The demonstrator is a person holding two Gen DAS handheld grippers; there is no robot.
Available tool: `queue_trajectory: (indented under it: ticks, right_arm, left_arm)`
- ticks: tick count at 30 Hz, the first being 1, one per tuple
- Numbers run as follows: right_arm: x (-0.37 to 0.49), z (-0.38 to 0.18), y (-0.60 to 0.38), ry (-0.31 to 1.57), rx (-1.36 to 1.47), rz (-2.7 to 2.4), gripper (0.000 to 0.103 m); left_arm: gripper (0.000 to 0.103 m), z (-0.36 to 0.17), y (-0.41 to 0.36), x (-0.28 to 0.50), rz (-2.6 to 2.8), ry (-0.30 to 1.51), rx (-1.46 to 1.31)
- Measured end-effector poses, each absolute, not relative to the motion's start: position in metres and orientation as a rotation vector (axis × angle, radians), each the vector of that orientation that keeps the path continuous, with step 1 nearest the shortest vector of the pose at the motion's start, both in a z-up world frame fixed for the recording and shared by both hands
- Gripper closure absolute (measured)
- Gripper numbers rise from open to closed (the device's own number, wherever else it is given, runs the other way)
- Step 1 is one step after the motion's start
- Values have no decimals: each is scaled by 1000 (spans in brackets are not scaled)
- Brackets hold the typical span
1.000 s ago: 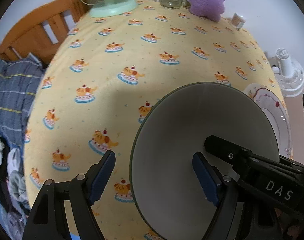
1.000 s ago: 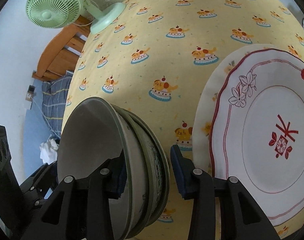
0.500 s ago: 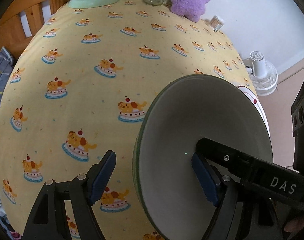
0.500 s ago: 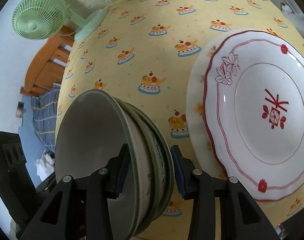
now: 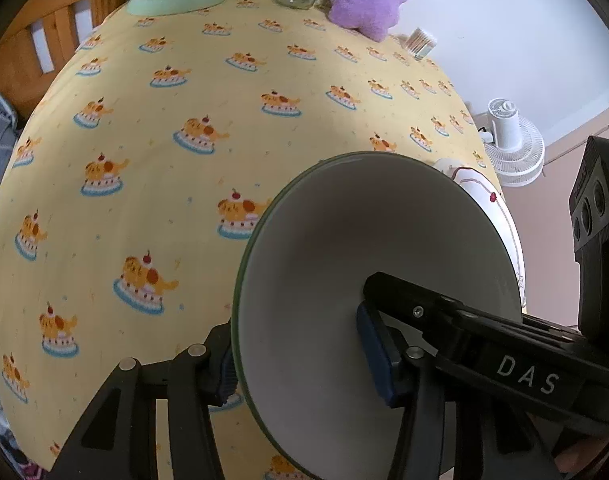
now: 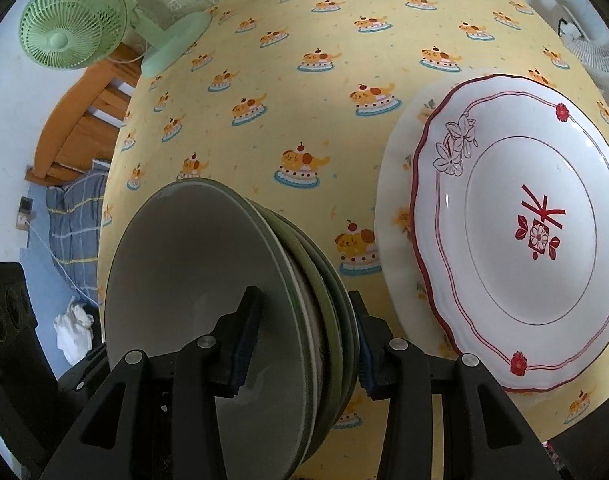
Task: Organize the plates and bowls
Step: 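Carry the stacked bowls with the right tool over the plate stack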
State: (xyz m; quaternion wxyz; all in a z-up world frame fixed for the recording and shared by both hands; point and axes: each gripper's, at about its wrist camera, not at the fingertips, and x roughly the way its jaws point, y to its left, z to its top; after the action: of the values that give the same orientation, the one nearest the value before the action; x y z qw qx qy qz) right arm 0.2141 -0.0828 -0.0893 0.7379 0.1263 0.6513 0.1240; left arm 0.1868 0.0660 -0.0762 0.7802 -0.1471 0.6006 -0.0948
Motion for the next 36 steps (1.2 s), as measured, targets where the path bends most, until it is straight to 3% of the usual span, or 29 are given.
queue_trajectory:
  ticks: [20,36]
  right_arm:
    - [185,-27,-69,1322,288,230,58]
    - [180,-14,-90,1271,308,254,58]
  left_arm:
    - [53,-15,79,165,-267,1191,-255]
    - [53,-4,52,162,-242,1157,-236]
